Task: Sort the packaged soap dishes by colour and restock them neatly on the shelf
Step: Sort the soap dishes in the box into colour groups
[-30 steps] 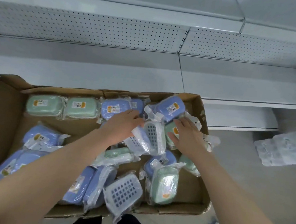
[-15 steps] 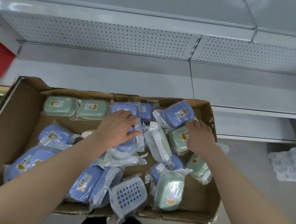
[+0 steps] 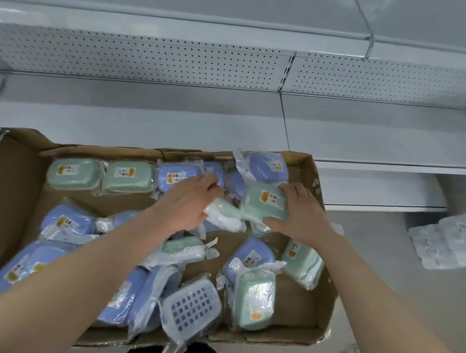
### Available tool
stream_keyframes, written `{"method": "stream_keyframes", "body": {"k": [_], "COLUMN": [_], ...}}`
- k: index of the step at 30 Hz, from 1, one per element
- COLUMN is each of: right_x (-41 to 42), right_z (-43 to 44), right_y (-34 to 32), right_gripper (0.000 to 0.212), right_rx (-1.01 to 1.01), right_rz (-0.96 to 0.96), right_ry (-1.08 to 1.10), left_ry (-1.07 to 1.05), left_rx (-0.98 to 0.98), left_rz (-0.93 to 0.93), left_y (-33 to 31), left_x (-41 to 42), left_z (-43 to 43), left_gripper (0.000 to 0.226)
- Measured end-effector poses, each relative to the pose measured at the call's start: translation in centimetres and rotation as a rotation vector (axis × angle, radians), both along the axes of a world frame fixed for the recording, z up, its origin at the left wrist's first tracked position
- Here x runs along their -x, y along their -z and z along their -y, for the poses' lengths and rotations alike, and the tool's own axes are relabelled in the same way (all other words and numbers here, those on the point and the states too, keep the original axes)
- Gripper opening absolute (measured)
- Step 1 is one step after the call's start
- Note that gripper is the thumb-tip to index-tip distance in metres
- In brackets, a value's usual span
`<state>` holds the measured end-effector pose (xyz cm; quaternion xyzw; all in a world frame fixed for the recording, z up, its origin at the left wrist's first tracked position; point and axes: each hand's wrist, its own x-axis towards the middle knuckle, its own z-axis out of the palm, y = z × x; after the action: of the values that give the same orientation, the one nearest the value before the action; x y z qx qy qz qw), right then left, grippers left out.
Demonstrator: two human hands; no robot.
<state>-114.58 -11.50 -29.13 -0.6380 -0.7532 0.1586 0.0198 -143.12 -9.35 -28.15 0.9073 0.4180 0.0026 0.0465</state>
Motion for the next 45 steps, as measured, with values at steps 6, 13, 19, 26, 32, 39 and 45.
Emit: {"method": "stream_keyframes", "body": {"k": [6, 13, 19, 26, 32, 39, 45], "right_x": [5.7, 11.4, 11.8, 12.3, 17.9, 30.3, 35.7], "right_z": [-2.0, -1.1, 0.1, 0.9, -1.0, -6.3, -9.5], "right_y": [0.1, 2.5, 2.7, 0.7, -0.2, 2.1, 6.7], "right_gripper": [0.080, 0.096, 0.087, 0.080, 0.081, 0.088, 0.085], "right_rx": [-0.040, 0.063, 0.066, -0.149, -0.207, -0.224, -0.097], "right_rz": [-0.136, 0.113, 0.182, 0.155, -0.009, -0.172, 0.010], "right_ry": [0.028, -0.243, -0.246, -0.190, -0.041, -0.124, -0.266], "left_ry": [-0.297, -0.373, -0.427, -0.301, -0.418, -0.552, -0.530], "left_rx": [-0.104, 0.295, 0.366, 0.253, -0.073, -0.046, 0.099], "left_rz": [0.039, 0.061, 0.090, 0.088, 0.178, -0.035, -0.100], "left_y": [-0.7, 3.4, 5.2, 5.0, 3.3, 5.0, 8.5], "left_x": [8.5, 11.3, 10.3, 11.4, 19.1, 32.2, 34.1], "left_z": [0.6, 4.8, 3.1, 0.0, -1.1, -3.9, -6.3], "left_gripper": [0.072, 0.068, 0.077, 0.093, 0.088, 0.095, 0.095]}}
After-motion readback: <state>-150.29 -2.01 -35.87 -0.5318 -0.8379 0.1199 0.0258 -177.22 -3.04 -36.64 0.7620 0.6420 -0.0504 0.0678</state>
